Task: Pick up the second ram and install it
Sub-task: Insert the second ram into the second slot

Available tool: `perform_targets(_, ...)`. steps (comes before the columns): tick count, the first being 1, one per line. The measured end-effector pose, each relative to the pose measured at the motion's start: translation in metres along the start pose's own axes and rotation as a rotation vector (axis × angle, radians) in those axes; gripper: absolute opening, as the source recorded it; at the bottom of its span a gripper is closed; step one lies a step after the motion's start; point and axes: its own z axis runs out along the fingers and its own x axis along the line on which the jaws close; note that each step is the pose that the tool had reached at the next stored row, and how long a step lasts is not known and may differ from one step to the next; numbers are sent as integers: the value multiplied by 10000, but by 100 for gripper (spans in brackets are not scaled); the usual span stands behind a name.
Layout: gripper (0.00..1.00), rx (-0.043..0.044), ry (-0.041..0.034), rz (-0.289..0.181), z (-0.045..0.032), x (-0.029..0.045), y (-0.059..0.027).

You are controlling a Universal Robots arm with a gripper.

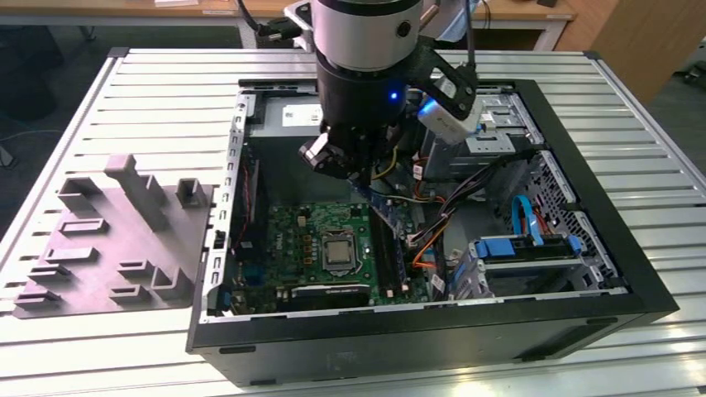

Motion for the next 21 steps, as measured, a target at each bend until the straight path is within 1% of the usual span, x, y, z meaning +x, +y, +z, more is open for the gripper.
perform_targets(21, 11, 322, -166, 3797, 12, 1, -1)
